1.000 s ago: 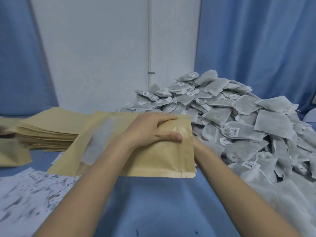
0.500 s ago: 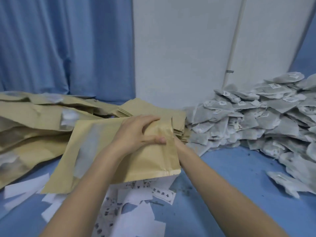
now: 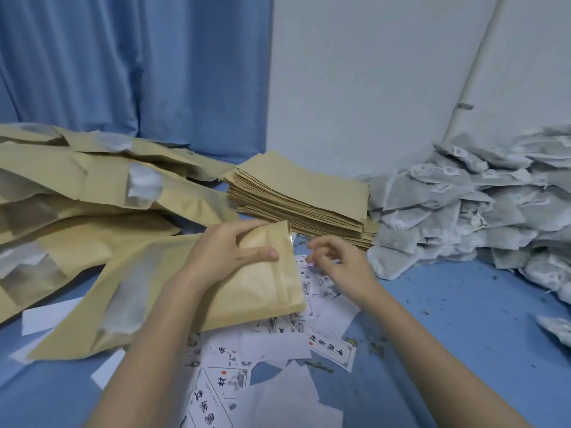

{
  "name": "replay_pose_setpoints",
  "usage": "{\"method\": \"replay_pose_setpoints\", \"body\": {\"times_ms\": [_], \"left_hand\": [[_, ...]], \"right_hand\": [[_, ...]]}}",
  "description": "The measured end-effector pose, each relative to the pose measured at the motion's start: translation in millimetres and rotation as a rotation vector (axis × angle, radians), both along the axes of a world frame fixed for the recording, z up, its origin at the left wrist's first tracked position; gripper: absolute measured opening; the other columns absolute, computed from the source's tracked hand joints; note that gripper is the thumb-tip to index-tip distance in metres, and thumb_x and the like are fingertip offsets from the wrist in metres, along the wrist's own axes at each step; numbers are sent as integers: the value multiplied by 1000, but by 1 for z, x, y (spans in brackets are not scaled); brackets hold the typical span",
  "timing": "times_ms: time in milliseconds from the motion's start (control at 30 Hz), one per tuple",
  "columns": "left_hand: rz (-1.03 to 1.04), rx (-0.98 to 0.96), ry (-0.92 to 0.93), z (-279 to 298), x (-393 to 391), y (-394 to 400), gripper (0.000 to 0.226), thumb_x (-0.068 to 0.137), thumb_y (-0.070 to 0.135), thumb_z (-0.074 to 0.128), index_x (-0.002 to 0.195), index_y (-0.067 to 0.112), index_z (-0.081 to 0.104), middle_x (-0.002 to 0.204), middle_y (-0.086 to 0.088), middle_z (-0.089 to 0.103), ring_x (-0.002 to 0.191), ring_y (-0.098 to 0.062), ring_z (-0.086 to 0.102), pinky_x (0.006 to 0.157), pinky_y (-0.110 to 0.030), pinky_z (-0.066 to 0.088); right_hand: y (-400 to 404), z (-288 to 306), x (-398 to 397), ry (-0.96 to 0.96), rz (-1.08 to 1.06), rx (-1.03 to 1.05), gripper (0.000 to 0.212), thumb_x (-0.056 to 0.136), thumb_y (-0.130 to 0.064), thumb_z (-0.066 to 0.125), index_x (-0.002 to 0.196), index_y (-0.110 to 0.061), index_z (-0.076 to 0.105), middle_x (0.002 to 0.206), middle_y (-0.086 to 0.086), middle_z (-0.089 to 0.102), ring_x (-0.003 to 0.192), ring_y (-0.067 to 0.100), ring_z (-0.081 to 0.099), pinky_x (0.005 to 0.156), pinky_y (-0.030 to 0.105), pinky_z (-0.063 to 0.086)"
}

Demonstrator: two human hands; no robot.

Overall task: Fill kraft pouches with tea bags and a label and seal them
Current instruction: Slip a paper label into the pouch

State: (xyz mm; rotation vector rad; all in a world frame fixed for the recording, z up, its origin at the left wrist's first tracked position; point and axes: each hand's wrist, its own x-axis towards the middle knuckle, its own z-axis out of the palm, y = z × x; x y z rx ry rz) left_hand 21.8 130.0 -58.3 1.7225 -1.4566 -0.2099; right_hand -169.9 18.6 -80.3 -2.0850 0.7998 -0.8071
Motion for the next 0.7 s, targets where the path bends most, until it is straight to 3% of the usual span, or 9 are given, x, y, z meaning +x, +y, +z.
{"method": "replay_pose_setpoints", "body": {"times_ms": [33,100,167,233,367,567,700], "left_hand": [[-7,6,-2,0,0,-1,47,45,79,70,88,64,60,86,31,65,86,8,60,80,-22,49],[-22,26,4,0,2,-4,47,46,78,68,89,61,62,86,29,67,86,9,60,81,-23,50],[-24,32,14,0,3,-6,49,45,77,65,90,56,65,85,30,67,86,10,59,79,-15,47],[-25,19,22,1,3,-6,45,44,77,64,85,57,64,84,34,65,87,12,58,74,-7,43],[-19,2,53,2,5,-5,47,43,77,65,86,57,65,87,29,68,89,10,59,78,-14,46],[-8,-7,70,3,5,-4,43,40,78,66,80,63,62,86,29,68,87,9,59,77,-16,47],[9,-18,75,4,5,-3,42,39,79,65,79,70,58,83,38,63,84,16,56,68,-14,43]], "right_hand": [[-5,-5,-8,175,-1,-81,16,88,-20,59,101,-28,65,98,-6,68,82,-1,58,72,10,42],[-15,-18,-18,492,97,-147,43,81,-47,66,119,-28,60,115,-12,54,99,-1,48,82,11,35],[-18,-27,-20,612,164,-156,80,67,-67,64,134,-26,47,124,-13,42,113,5,35,95,18,27],[-18,-32,-15,632,159,-211,98,59,-77,59,141,-26,38,129,-11,36,117,8,27,98,22,22],[-19,-35,-7,654,155,-288,87,66,-71,61,140,-30,38,122,-9,35,109,10,27,100,27,26],[-25,-25,-8,605,148,-200,73,71,-54,71,132,-21,50,122,-5,47,96,6,39,84,18,33],[-26,-15,-22,539,100,-176,60,68,-48,77,123,-29,59,99,-9,59,90,7,53,77,18,42]]}}
